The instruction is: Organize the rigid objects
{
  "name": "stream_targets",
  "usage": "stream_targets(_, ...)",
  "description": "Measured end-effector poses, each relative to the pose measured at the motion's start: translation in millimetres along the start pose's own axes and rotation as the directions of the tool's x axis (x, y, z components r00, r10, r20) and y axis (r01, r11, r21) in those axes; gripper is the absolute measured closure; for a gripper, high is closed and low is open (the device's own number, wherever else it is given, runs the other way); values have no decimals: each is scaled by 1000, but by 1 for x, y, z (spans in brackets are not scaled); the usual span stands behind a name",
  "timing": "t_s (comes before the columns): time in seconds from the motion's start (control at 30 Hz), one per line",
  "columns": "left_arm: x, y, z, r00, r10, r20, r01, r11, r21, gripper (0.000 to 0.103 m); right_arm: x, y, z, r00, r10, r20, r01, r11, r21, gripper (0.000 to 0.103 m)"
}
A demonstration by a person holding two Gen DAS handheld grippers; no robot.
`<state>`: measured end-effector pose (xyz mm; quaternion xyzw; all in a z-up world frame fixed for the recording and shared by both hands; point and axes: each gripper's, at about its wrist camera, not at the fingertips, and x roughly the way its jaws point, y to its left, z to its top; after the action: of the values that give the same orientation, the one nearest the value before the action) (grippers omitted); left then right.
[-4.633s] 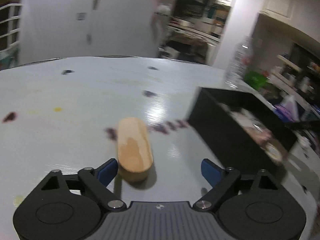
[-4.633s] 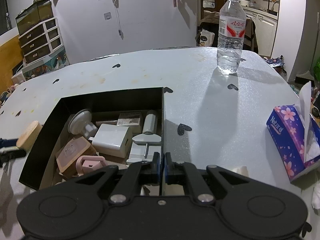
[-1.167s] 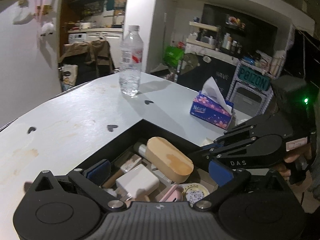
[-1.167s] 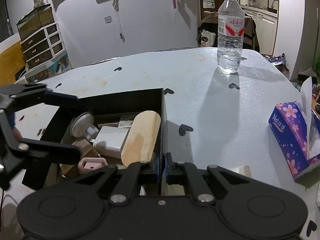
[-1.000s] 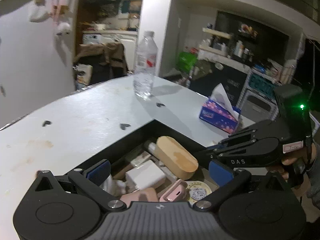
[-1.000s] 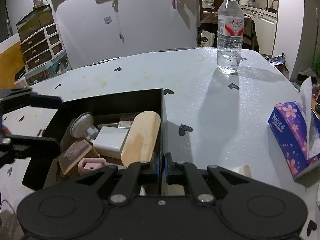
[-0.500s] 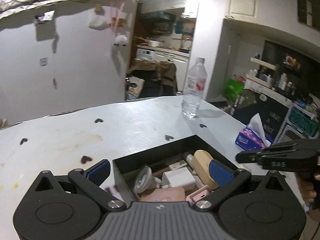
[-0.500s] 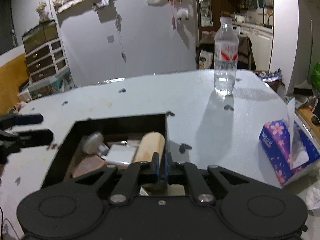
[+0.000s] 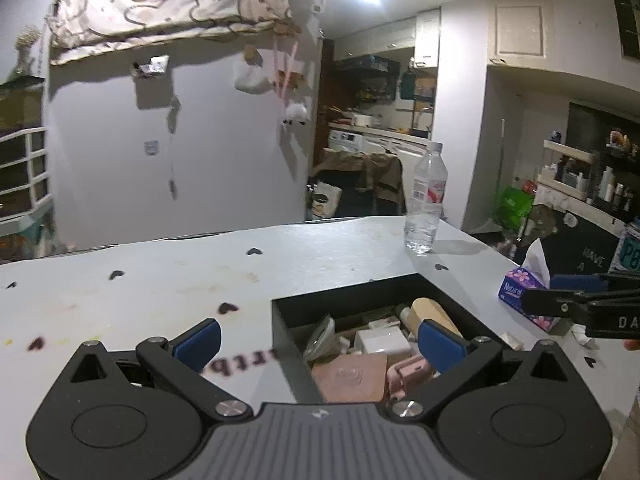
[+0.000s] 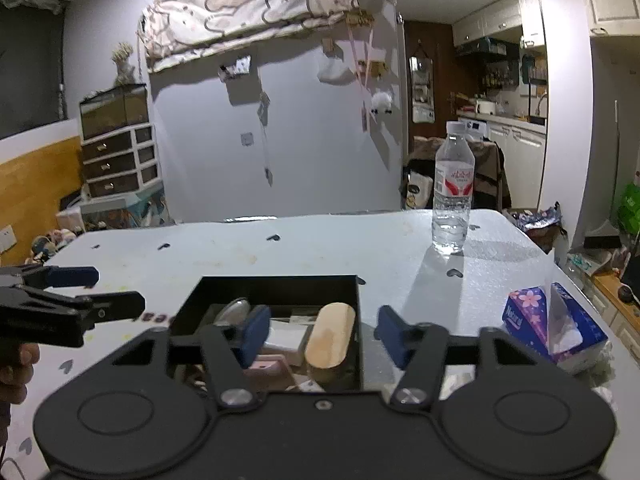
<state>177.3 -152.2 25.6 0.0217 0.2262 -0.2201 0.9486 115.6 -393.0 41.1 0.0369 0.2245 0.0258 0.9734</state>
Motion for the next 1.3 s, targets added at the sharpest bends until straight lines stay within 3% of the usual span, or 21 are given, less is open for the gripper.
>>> stream_targets(0.23, -36, -5, -24, 999, 41, 34, -40, 998, -37, 0, -26, 6, -23, 999, 0, 43, 0, 1000, 9, 18)
stream_targets(0.47, -63, -9, -49, 996, 70, 47, -68, 997, -47, 0, -53, 13, -44, 996, -4, 87, 5, 1000, 0, 6)
stream_targets(0.67, -82, -14, -64, 995, 79, 67, -77, 996, -44, 0, -68, 20, -59, 993, -26, 118, 28, 999, -17, 0)
stream_targets(1.3, -105, -22, -83, 988, 123, 95, -122, 992, -25, 0, -87, 21, -86, 989, -49, 137, 53, 998, -26, 0)
